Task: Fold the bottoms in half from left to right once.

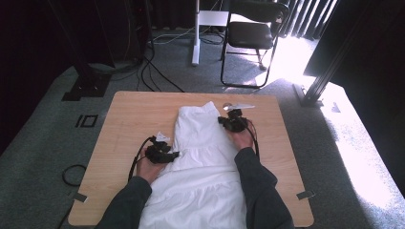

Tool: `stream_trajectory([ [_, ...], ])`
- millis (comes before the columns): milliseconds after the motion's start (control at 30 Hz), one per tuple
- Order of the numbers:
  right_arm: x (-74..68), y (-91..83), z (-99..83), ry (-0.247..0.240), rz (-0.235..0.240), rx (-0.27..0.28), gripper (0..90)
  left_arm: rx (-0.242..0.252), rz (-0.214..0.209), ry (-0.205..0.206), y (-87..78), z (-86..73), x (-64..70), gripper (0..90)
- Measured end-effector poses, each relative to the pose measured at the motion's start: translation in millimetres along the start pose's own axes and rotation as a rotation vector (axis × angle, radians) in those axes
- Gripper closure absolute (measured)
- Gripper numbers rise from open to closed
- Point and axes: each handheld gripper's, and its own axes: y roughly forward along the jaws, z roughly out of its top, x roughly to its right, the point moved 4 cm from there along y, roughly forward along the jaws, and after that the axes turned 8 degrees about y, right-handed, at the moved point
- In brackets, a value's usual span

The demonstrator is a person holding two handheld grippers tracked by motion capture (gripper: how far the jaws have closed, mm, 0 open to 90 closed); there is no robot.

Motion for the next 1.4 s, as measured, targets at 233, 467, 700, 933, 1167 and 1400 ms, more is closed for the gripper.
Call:
stream_trajectory([
  [233,26.2,-5.7,-1.2,-0.005,-0.169,-0.010,89.4,-0.015,0.040,0.034,1.0,0.6,4.5,51.2],
  [467,39.2,23.7,-40.9,0.049,-0.149,-0.167,85.5,-0.002,-0.006,0.003,-1.8,14.4,-4.6,50.7],
  [700,38.6,32.0,-49.2,0.052,-0.161,-0.185,84.3,0.042,-0.004,0.004,15.8,60.5,-14.0,49.0],
  [933,37.7,30.8,-51.1,0.045,-0.162,-0.180,84.1,-0.035,-0.024,0.053,45.4,57.4,-2.3,70.7],
  [1167,30.9,18.5,-63.0,0.013,-0.141,-0.184,83.7,-0.037,-0.049,0.072,32.9,41.7,6.7,78.7],
  [1400,10.2,-8.6,-89.1,-0.042,-0.093,-0.224,83.3,-0.036,-0.095,0.113,4.6,8.6,32.9,78.4],
])
